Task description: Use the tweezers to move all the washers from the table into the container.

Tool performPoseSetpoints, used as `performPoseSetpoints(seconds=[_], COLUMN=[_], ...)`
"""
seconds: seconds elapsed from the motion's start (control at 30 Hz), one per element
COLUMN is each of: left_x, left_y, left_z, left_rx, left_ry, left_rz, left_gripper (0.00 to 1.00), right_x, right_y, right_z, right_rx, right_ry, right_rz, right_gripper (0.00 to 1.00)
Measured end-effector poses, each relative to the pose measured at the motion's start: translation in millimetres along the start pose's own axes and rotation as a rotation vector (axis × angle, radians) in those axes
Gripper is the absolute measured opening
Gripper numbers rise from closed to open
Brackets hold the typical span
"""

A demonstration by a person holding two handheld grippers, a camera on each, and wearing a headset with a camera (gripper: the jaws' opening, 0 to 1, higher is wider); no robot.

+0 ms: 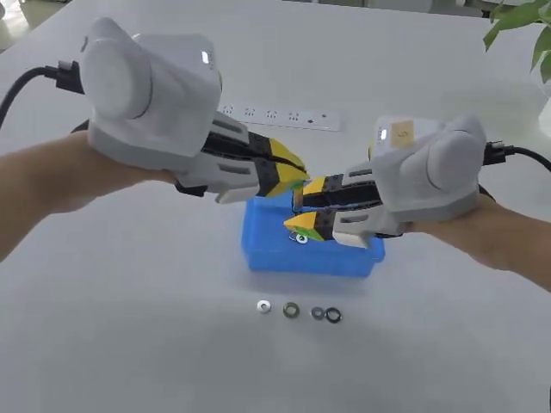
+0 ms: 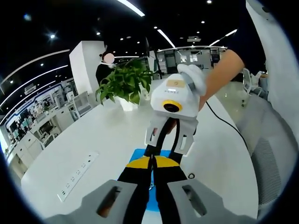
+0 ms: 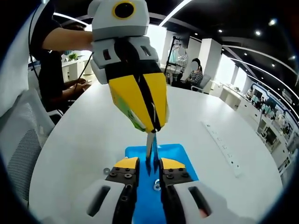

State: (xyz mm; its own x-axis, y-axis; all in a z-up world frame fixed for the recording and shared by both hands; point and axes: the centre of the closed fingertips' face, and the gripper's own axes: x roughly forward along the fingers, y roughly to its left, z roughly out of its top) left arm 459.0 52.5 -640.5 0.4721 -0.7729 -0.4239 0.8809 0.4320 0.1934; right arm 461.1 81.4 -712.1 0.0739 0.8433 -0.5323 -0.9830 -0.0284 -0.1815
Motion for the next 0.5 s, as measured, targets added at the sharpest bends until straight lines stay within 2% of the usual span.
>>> performPoseSetpoints(seconds=[0.33, 0.4, 0.5], left_x=[-12.8, -16.1, -21.1], left_y=[0.9, -0.7, -2.1], left_z=[9.7, 10.4, 10.6], left_rx=[0.006, 0.006, 0.009], left_ry=[-0.021, -0.022, -0.018], left_rz=[0.035, 0.036, 0.044], left_gripper=[0.04, 0.04, 0.04], right_x=[-15.7, -21.2, -29.5], right_y=[0.6, -2.4, -3.5], right_z=[2.4, 0.7, -1.2], right_rx=[0.035, 0.039, 0.051], right_ry=[-0.03, -0.03, -0.037], right_rz=[-0.044, -0.079, -0.106], right_gripper=[0.21, 0.24, 0.28])
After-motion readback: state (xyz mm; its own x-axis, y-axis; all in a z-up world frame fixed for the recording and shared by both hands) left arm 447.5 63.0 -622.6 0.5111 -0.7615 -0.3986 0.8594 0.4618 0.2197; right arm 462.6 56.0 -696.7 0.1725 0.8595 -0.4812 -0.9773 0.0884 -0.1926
